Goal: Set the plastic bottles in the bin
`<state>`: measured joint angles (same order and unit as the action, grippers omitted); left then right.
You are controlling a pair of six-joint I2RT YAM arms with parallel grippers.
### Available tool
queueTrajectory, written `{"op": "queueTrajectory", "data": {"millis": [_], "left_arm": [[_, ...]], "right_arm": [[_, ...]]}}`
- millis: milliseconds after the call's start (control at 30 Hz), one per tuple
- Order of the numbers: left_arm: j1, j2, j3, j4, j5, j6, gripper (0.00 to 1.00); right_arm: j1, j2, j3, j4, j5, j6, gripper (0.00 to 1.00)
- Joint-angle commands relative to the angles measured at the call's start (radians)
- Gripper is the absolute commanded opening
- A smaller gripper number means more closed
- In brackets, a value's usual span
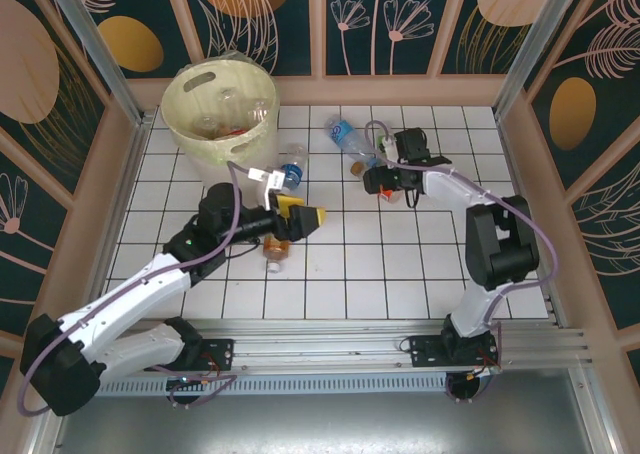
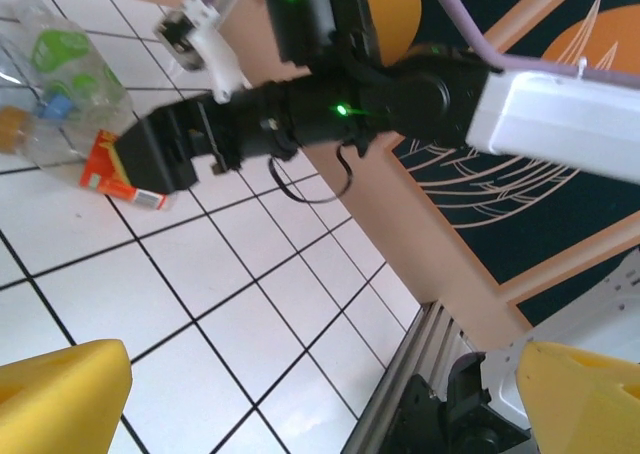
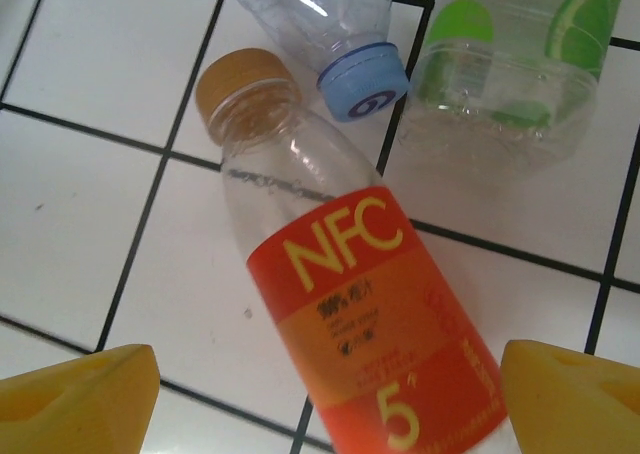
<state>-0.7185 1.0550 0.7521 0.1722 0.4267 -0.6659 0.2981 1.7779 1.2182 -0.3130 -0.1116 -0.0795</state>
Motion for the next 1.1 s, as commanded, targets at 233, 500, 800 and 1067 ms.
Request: {"op": "queueTrajectory", "data": {"millis": [233, 500, 800, 1067], "left_arm": [[-0.115, 0.086, -0.025, 0.142, -0.104, -0.037, 0.98], [-0.130, 0.097, -0.022, 0.142, -0.118, -0.034, 0.98], [-0.131, 0.097, -0.042, 0.176, -0.122, -0.049, 0.99], [-0.130, 0.122, -0.049, 0.219, -0.109, -0.070, 0.99]], "right_arm": [[0.027, 0.115, 0.081, -0.065, 0.083, -0.072, 0.79], [0.050, 0.138, 0.047, -0.049, 0.106, -0.058, 0.75], [0.063, 0.152, 0.036, -0.036, 0.095, -0.046, 0.64], [0.079, 0.151, -0.007, -0.015, 0.080, -0.025, 0.71]]}}
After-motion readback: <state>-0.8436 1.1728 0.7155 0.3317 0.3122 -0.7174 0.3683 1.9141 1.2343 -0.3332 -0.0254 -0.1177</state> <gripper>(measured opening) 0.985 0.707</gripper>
